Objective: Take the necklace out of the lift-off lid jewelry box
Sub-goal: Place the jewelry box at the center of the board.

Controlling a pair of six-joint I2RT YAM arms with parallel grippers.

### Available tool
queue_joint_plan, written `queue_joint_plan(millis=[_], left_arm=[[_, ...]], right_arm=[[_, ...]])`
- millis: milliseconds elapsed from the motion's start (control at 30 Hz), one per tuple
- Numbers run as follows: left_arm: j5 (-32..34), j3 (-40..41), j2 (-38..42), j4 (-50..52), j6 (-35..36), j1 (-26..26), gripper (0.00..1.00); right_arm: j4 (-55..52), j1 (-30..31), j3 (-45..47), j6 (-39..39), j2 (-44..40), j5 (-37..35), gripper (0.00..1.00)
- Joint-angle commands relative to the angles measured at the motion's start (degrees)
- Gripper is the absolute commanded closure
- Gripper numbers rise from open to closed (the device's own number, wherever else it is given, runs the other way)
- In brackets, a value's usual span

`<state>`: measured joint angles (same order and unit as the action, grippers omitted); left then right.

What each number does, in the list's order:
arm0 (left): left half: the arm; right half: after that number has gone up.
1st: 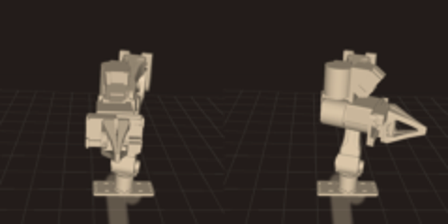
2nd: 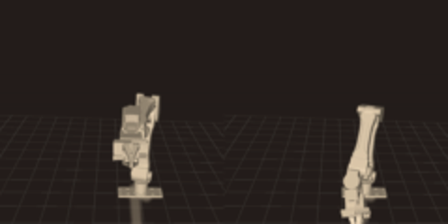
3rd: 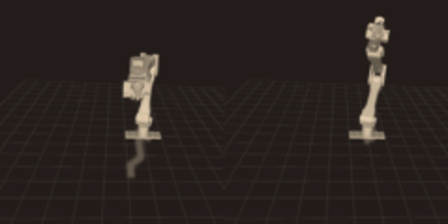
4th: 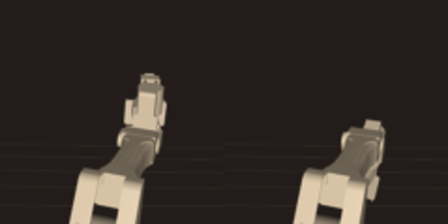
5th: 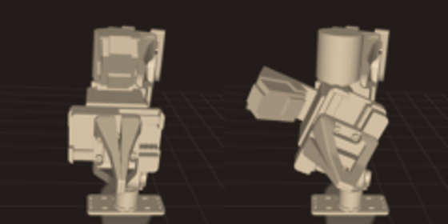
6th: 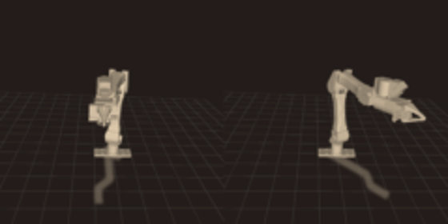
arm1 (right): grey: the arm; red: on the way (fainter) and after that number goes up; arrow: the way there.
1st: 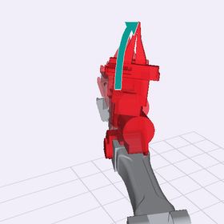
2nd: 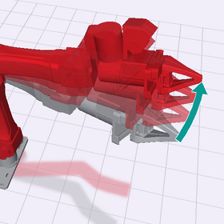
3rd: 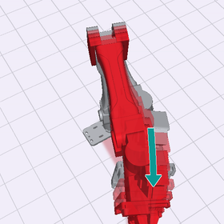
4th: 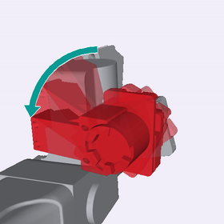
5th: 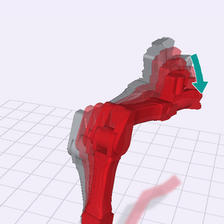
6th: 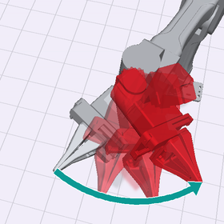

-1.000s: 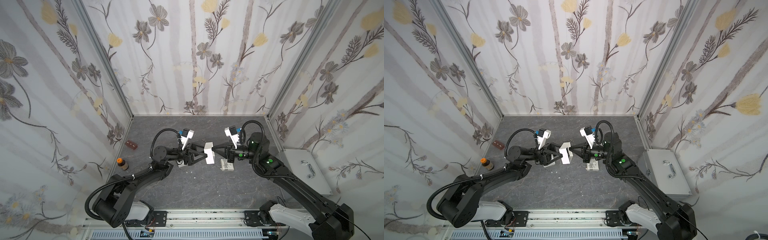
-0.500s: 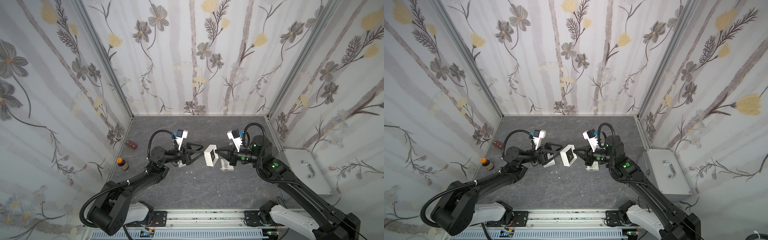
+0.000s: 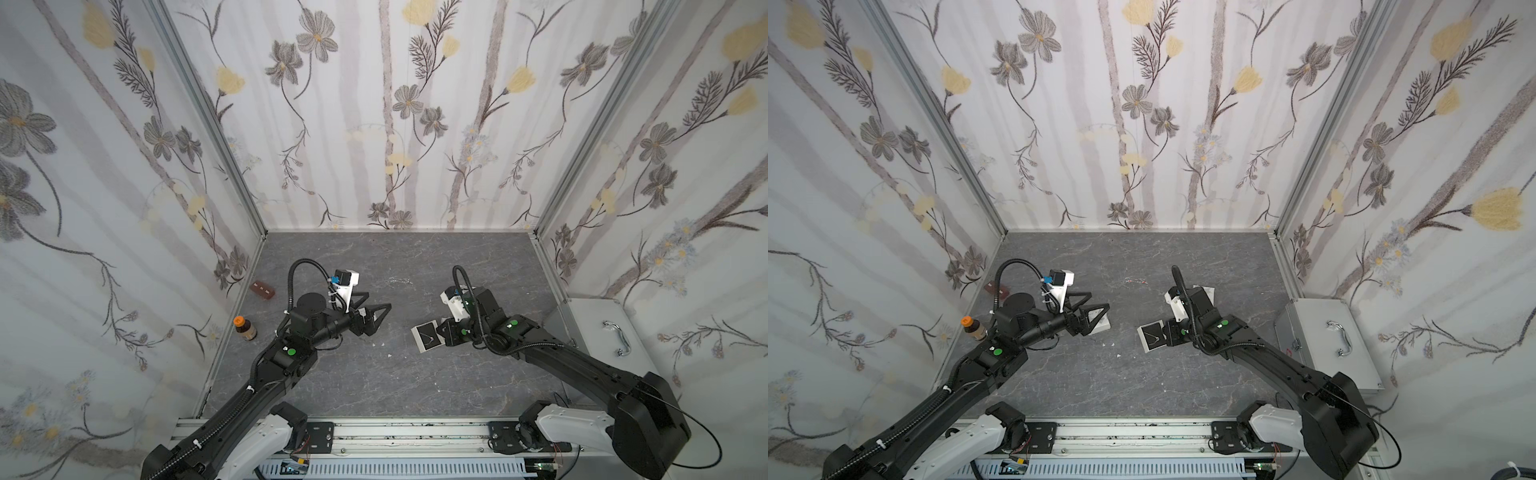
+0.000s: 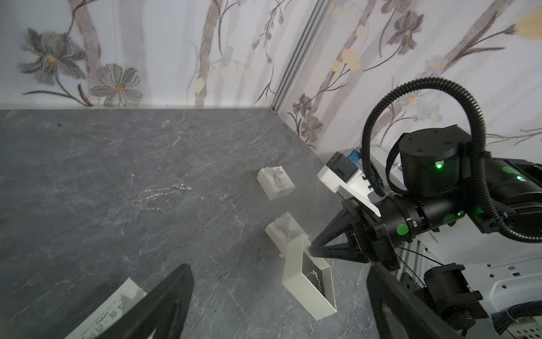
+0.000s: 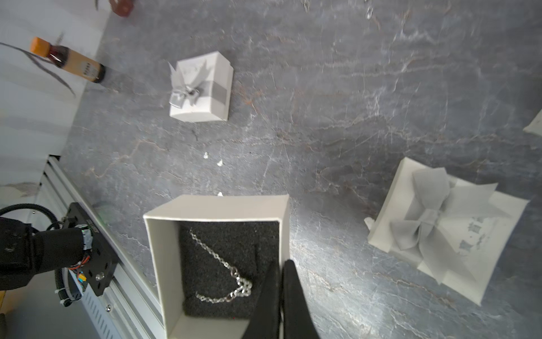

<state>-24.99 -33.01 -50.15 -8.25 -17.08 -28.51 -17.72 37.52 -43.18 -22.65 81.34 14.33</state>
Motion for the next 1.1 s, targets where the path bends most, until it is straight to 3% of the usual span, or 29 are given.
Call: queue_joint_plan(millis=[0,167,533,667,767,1067], left_arm=[[3.23,0.88,-0.14,3.08,2.32,-0.13,0.08],[4.22,1.89,-0.09,4.71,3.89,-0.90,0.09],[3.30,3.69,-1.03,3.22,5.02,-2.86,0.10],[2.77,3.67,-1.54,2.74,5.30,-3.38,0.10],[2.76,3.97,-1.63,2.58,5.57,-3.73,0.10],[3.22,4.46,-1.09,2.65,5.85,-4.21,0.11]], right_arm=[[1.80,1.67,-0.10,-4.53,3.79,-2.88,1.00],[1.98,2.57,-1.02,-6.32,9.00,-3.54,1.00],[1.95,2.74,-2.70,-7.97,15.42,-4.43,0.88],[0.54,3.17,-3.35,-7.66,14.48,-5.38,0.69],[-1.26,3.60,-4.29,-5.88,12.61,-6.98,0.63],[-7.41,8.71,-11.15,4.29,15.57,-10.65,0.64]])
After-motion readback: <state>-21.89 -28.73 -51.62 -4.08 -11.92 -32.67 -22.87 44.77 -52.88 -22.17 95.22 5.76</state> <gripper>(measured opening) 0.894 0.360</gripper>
